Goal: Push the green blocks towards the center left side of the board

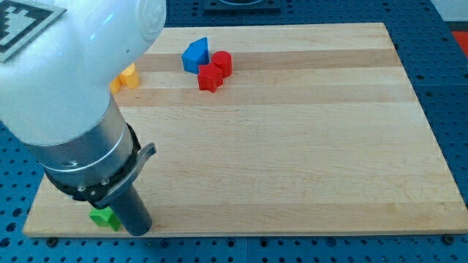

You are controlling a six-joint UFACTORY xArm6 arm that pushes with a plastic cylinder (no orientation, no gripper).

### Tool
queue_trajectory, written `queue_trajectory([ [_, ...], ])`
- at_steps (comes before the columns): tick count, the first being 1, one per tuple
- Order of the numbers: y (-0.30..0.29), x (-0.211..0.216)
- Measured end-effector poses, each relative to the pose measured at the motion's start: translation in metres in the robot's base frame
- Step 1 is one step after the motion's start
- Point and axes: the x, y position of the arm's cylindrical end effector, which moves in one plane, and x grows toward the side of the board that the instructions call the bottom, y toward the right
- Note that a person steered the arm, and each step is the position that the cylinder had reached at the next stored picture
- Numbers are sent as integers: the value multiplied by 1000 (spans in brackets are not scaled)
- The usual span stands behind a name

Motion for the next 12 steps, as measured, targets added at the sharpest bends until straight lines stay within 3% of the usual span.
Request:
queue_trajectory([
  [4, -64, -2],
  [6, -57, -70],
  [7, -57, -67],
  [9, -57, -1],
  [12, -116, -17],
])
